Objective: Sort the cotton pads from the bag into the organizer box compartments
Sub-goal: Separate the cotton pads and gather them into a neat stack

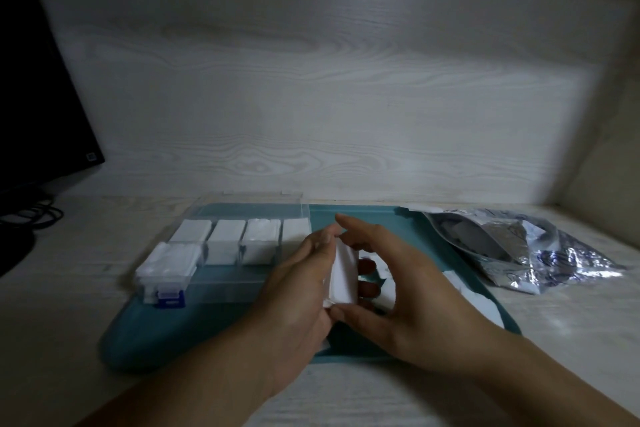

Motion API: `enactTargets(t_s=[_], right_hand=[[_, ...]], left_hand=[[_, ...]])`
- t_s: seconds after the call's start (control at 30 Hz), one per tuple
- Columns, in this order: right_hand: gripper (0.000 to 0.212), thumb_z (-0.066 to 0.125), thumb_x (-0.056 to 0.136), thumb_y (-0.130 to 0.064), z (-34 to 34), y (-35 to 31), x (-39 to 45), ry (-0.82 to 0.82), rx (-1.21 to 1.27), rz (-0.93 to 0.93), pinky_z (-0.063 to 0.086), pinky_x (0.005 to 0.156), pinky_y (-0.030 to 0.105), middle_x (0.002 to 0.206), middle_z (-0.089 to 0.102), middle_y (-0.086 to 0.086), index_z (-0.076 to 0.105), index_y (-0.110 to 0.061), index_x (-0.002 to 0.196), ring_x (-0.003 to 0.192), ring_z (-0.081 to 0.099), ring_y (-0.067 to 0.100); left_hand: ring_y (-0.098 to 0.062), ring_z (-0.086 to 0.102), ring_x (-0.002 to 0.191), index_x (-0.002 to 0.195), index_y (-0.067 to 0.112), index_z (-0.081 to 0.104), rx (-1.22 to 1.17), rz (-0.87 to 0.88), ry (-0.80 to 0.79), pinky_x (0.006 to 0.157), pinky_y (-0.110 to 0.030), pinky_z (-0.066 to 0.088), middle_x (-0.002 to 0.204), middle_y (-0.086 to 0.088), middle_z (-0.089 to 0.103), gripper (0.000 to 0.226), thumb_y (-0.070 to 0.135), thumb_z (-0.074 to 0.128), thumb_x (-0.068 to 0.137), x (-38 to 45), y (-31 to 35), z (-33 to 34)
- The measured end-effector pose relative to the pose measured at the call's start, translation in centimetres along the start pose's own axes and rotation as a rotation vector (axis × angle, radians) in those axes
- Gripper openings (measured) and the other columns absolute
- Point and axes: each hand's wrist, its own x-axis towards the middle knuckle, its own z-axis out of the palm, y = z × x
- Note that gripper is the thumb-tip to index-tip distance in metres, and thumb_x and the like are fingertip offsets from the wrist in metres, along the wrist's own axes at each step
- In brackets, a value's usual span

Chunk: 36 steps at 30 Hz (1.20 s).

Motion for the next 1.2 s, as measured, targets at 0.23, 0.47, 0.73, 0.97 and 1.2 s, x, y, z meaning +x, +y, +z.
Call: enactTargets(t_s=[0.23, 0.47, 0.73, 0.97, 1.2], right_hand=[[0.084, 0.081, 0.077, -0.028, -0.3, 0.1, 0.1, 0.007, 0.051, 0.006, 0.043, 0.092, 0.009, 0.13, 0.054, -0.023, 0.036, -0.027, 0.147, 0.121, 0.051, -0.002], [0.081, 0.08, 0.078, -0.017, -0.8, -0.2, 0.2, -0.015, 0.185, 0.071, 0.048, 0.082, 0.008, 0.128, 0.058, -0.014, 0.036, -0.028, 0.145, 0.109, 0.06, -0.002], [0.082, 0.081, 0.077, -0.017, -0.8, -0.1, 0.2, -0.004, 0.252, 0.081, 0.051, 0.086, 0.014, 0.126, 0.059, -0.012, 0.037, -0.023, 0.146, 0.115, 0.059, 0.005], [0.082, 0.082, 0.077, -0.02, -0.9, 0.0, 0.4, 0.015, 0.232, 0.069, 0.052, 0.09, 0.02, 0.124, 0.061, -0.014, 0.037, -0.026, 0.146, 0.118, 0.059, 0.01], [0.084, 0.084, 0.075, -0.018, -1.0, 0.0, 0.3, 0.009, 0.241, 0.082, 0.051, 0.089, 0.017, 0.125, 0.06, -0.014, 0.038, -0.026, 0.145, 0.117, 0.059, 0.006]], left_hand=[[-0.023, 0.072, 0.092, 0.13, 0.023, 0.06, 0.039, 0.034, -0.066, 0.069, -0.036, 0.056, 0.117, -0.009, 0.071, 0.047, 0.035, 0.05, 0.086, 0.2, -0.4, -0.1], [-0.033, 0.063, 0.094, 0.117, 0.008, 0.069, -0.108, -0.11, -0.187, 0.071, -0.038, 0.057, 0.115, -0.023, 0.068, 0.043, 0.032, 0.041, 0.094, -0.1, 0.6, 0.4], [-0.034, 0.066, 0.097, 0.129, 0.006, 0.058, -0.084, -0.094, -0.226, 0.071, -0.038, 0.06, 0.123, -0.025, 0.065, 0.048, 0.023, 0.048, 0.086, -0.3, 0.7, 0.5], [-0.034, 0.067, 0.096, 0.135, 0.003, 0.054, -0.144, -0.126, -0.232, 0.063, -0.034, 0.059, 0.123, -0.026, 0.065, 0.047, 0.015, 0.046, 0.09, -0.4, 0.9, 0.4], [-0.035, 0.064, 0.108, 0.137, 0.007, 0.052, -0.151, -0.107, -0.217, 0.071, -0.037, 0.061, 0.126, -0.023, 0.065, 0.053, 0.019, 0.051, 0.086, -0.1, 0.5, 0.3]])
